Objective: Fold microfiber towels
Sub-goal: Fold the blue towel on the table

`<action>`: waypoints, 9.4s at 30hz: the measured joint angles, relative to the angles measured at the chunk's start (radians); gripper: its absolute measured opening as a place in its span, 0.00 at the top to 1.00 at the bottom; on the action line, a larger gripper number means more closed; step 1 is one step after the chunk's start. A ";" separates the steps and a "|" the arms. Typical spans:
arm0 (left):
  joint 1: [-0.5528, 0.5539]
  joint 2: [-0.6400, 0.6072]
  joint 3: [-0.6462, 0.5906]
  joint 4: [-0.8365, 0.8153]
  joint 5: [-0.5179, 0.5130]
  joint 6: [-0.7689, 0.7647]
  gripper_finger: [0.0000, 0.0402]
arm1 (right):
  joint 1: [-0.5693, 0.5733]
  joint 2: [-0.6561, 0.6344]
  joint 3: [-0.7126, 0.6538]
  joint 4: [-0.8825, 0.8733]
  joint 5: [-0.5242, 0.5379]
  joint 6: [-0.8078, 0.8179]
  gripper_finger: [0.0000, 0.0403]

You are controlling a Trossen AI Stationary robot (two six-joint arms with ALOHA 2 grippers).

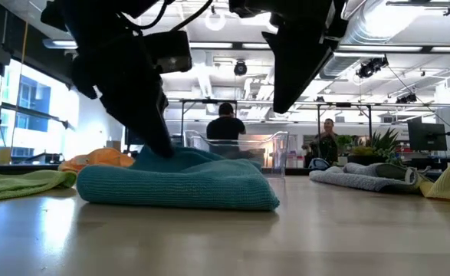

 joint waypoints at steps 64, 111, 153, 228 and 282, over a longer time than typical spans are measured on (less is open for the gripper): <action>0.233 -0.115 -0.385 0.560 0.313 0.326 0.98 | -0.284 -0.322 -0.814 1.089 -0.424 -0.250 0.65; 0.283 -0.121 -0.385 0.544 0.254 0.202 0.86 | -0.243 -0.354 -0.813 1.056 -0.345 -0.241 0.74; 0.282 -0.121 -0.385 0.507 0.240 0.229 1.00 | -0.292 -0.259 -0.813 1.108 -0.441 -0.320 0.99; 0.356 -0.437 -0.589 0.674 0.377 0.243 1.00 | -0.742 -0.385 -0.785 0.861 -0.358 -0.777 0.98; 0.367 -0.442 -0.589 0.640 0.302 0.183 1.00 | -0.721 -0.210 -0.774 1.136 -0.585 -0.755 0.98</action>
